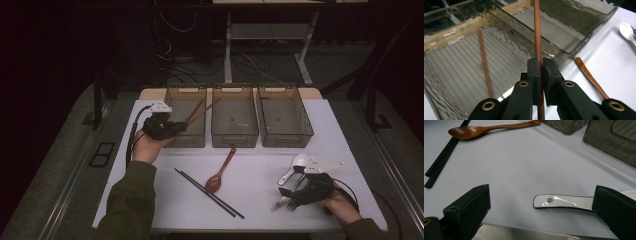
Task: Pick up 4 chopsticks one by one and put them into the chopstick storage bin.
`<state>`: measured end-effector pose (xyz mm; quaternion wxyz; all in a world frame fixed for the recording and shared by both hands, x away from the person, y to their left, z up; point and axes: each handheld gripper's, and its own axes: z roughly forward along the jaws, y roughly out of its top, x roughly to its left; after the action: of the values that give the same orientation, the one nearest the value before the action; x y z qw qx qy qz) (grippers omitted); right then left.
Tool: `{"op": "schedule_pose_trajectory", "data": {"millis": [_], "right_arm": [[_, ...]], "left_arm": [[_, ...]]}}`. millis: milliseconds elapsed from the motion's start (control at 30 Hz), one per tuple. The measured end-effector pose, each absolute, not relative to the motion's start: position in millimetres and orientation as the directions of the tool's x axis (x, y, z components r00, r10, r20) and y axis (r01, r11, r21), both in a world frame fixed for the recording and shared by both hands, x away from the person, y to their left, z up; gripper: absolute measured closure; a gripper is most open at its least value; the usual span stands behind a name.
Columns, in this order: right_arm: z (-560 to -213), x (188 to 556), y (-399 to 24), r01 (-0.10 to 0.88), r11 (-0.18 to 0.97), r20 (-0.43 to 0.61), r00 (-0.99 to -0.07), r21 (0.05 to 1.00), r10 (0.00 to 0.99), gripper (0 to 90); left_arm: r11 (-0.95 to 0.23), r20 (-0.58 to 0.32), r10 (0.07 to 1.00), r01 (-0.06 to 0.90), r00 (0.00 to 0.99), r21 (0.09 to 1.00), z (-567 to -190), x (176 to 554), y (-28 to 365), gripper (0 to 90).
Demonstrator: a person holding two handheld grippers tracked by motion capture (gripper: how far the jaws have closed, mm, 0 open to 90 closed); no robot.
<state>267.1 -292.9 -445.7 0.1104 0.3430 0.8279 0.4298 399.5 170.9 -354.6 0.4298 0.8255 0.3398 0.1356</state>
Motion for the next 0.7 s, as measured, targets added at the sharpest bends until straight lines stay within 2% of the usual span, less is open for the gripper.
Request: {"op": "schedule_pose_trajectory", "data": {"millis": [700], "right_arm": [[-444.9, 266.9, -293.8, 0.473, 0.391, 0.114, -0.739, 0.790, 0.663, 1.8]], "left_arm": [[-0.348, -0.033, 0.779, 0.476, 0.626, 0.808, -361.1, 453.9, 177.8, 83.9]]}}
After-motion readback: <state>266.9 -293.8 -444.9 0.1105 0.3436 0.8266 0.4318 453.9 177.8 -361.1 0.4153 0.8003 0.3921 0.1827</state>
